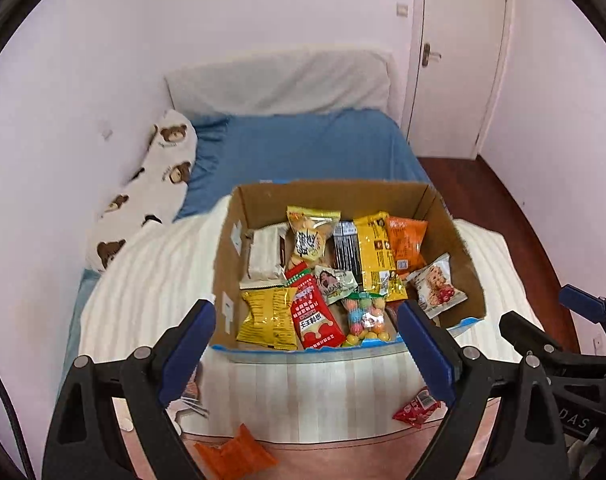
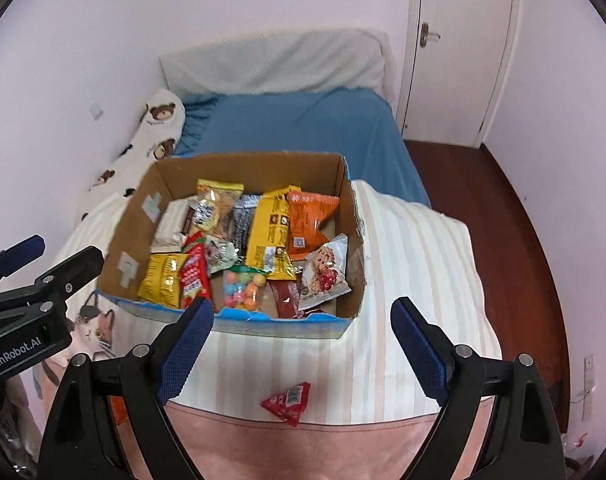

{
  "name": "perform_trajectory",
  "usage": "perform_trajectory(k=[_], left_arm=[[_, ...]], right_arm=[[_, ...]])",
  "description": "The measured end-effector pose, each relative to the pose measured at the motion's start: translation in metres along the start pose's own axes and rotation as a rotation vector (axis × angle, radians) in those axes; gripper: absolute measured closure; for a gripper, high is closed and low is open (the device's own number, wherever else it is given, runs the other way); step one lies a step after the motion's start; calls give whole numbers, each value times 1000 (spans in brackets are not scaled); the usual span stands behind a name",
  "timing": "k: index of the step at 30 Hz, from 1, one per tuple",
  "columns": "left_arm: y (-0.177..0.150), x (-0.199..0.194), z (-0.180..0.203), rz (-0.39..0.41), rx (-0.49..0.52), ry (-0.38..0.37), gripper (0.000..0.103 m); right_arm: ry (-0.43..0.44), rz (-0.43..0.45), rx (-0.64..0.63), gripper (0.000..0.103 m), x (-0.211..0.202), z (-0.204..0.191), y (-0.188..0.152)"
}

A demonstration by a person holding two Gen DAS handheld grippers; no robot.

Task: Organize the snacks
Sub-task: 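Move both tools back toward the snacks left on the bed, then grasp the small red packet with the right tool while the left grasps the orange chip bag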

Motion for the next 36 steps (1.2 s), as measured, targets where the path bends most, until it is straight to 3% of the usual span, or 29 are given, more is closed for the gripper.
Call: perform_trajectory(k=[6, 10, 13, 14, 18, 23, 26, 28, 29, 30, 31, 34, 36], left_arm=[[-13, -33, -7, 53, -55, -12, 10], [-27, -40, -12, 78, -88, -40, 10], [-46, -20, -20, 27, -106, -61, 8], [-55, -8, -24, -1, -104, -50, 1], [-95, 40, -45, -139, -124, -2, 1], [-149, 80, -88, -300, -252, 22, 1], [-173, 91, -114, -367, -335, 42, 1], [-185, 96, -130, -403, -391, 54, 1], [-189, 97, -135, -411, -405, 56, 1], [-192, 97, -141, -418, -418, 65, 1], [-195, 98, -146, -426, -424, 73, 1], [-195, 98, -153, -425, -406, 75, 1], [-189, 96, -146, -411, -313, 60, 1]], right_arm=[[37, 60, 12, 11, -38, -6, -17], [80, 33, 59, 9, -37, 1, -34], [106, -52, 106, 9, -10, 12, -53], [130, -92, 128, 9, 3, 15, -61], [224, -276, 223, 9, 76, 25, -97], [295, -465, 393, 12, 167, 34, -141], [326, -516, 459, 20, 199, 32, -155], [359, -538, 508, 34, 217, 27, -162], [347, -542, 511, 36, 223, 25, -163], [331, -538, 508, 42, 226, 24, -162], [306, -520, 499, 56, 227, 23, -161], [282, -502, 441, 60, 226, 14, -159], [290, -511, 378, 60, 222, 6, -159]])
Point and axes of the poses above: each gripper's, at about its wrist camera, not at the fingertips, and x roughly the way its jaws point, z to its right, y to its top, the point moved 6 cm from there along x, roughly the way its jaws point, and after that the axes turned 7 degrees about -z, right-handed, at the moved point
